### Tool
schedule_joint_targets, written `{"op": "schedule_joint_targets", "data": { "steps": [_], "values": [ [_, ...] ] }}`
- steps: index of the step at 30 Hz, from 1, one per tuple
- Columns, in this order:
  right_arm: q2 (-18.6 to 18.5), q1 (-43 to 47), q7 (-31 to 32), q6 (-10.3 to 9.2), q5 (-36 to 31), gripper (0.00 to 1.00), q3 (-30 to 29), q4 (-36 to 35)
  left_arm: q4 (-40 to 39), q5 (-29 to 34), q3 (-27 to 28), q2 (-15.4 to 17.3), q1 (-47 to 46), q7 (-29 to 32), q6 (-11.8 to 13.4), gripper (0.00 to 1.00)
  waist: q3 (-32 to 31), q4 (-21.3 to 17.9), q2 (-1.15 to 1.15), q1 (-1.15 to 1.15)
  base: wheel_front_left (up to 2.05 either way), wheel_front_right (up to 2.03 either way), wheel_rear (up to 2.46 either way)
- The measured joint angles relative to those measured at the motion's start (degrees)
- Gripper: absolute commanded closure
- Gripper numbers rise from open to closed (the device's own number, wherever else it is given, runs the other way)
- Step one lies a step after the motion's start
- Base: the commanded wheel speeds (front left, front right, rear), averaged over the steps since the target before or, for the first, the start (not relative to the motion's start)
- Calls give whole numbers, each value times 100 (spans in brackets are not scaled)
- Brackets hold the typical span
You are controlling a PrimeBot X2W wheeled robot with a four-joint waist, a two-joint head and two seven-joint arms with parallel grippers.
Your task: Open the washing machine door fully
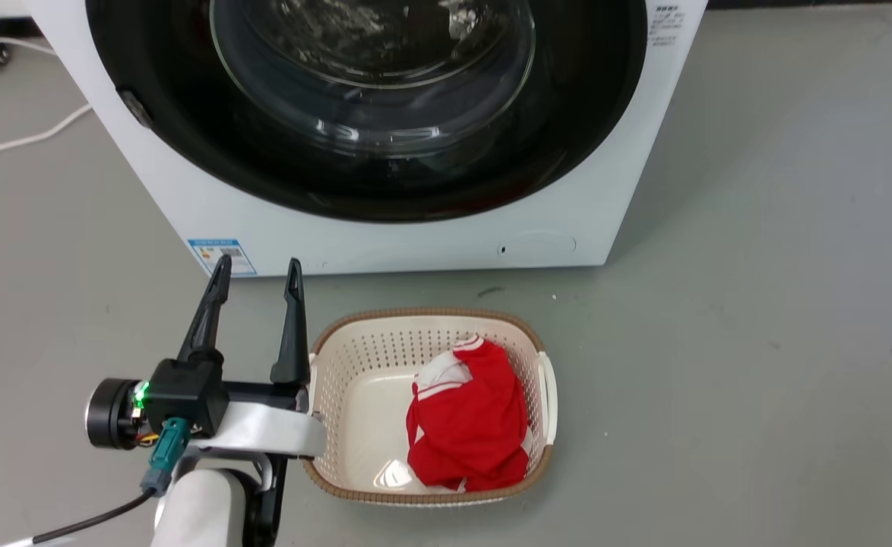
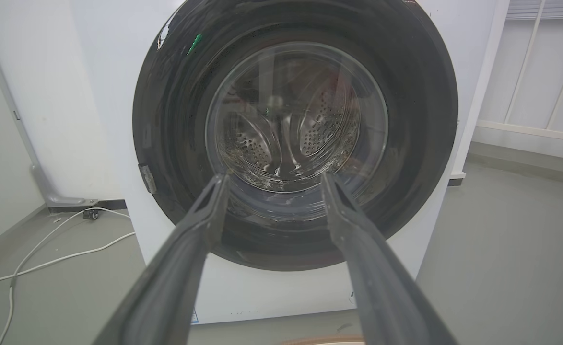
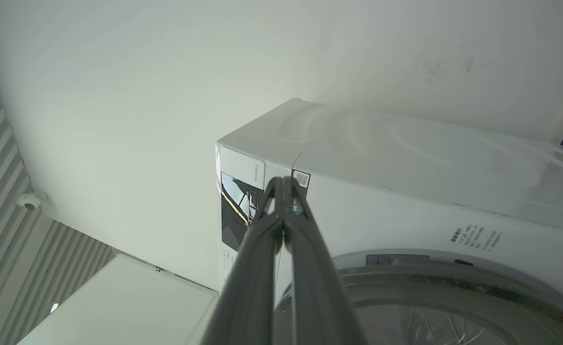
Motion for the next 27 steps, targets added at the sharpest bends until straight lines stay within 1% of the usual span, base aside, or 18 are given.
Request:
{"op": "schedule_joint_targets", "data": {
  "steps": [5,10,16,17,19,22,27],
  "values": [
    [-453,-1316,505,0,-137,100,559,1074,-149,36,-9,-2,-192,0,5,0,309,25,0,0,0,0,0],
    [-602,-2445,1116,0,-454,100,1207,1939,-282,57,-51,-1,-349,0,7,0,581,68,0,0,0,0,0],
    [-543,-3423,1863,0,-864,100,1901,2688,-402,98,-81,-2,-512,0,7,0,894,115,0,0,0,0,0],
    [-431,-3772,2103,0,-1060,100,2159,2958,-445,109,-109,-2,-601,0,7,0,1053,136,0,1,0,0,0],
    [-333,-3946,2274,0,-1154,100,2299,3105,-455,138,-145,-2,-651,0,7,0,1159,153,0,1,0,0,0],
    [-223,-4155,2430,0,-1319,100,2496,3262,-499,142,-193,-2,-706,-1,8,0,1311,184,0,1,0,0,0],
    [-127,-4382,2531,0,-1444,100,2622,3401,-542,144,-237,-3,-818,0,20,0,1517,231,0,1,0,0,0]
  ]
}}
